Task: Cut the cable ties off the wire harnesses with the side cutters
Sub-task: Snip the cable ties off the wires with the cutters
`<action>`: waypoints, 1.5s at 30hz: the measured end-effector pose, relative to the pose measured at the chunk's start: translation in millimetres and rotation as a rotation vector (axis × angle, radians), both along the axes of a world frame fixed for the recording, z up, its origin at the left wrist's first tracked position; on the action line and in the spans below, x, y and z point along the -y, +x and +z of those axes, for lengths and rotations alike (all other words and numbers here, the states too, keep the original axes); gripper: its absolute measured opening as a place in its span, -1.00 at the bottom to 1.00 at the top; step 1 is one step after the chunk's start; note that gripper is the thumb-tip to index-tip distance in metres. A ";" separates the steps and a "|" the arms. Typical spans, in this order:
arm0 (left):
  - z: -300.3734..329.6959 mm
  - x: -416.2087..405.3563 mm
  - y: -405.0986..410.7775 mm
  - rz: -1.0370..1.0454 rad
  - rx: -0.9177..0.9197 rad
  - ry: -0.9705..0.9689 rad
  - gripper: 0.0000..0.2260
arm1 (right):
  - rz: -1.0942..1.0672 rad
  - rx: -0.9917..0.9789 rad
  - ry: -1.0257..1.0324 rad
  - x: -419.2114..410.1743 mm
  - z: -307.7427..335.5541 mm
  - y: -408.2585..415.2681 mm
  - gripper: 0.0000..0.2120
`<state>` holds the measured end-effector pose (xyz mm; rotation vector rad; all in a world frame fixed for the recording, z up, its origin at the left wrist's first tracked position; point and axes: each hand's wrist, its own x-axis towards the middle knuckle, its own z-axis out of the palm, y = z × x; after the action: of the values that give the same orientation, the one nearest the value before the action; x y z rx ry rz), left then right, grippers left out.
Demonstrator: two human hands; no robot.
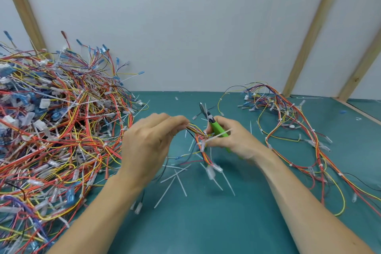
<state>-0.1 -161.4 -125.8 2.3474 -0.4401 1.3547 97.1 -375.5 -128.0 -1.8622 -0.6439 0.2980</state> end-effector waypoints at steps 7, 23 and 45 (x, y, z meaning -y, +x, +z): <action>-10.4 -6.5 5.9 0.188 -0.173 0.012 -0.79 | -0.289 0.126 0.100 -1.6 -0.4 5.4 -0.70; -32.9 26.2 4.9 0.156 -0.677 -0.301 -0.78 | -0.345 0.245 0.009 -22.9 -17.6 -4.4 -0.73; -35.8 10.3 12.9 0.151 -0.495 -0.444 -0.87 | -0.255 0.289 -0.037 -24.6 -10.0 -17.0 -0.69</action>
<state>12.8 -171.7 -161.6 2.2478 0.1725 0.7726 80.1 -350.9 -138.0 -2.0165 -0.5878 -0.1286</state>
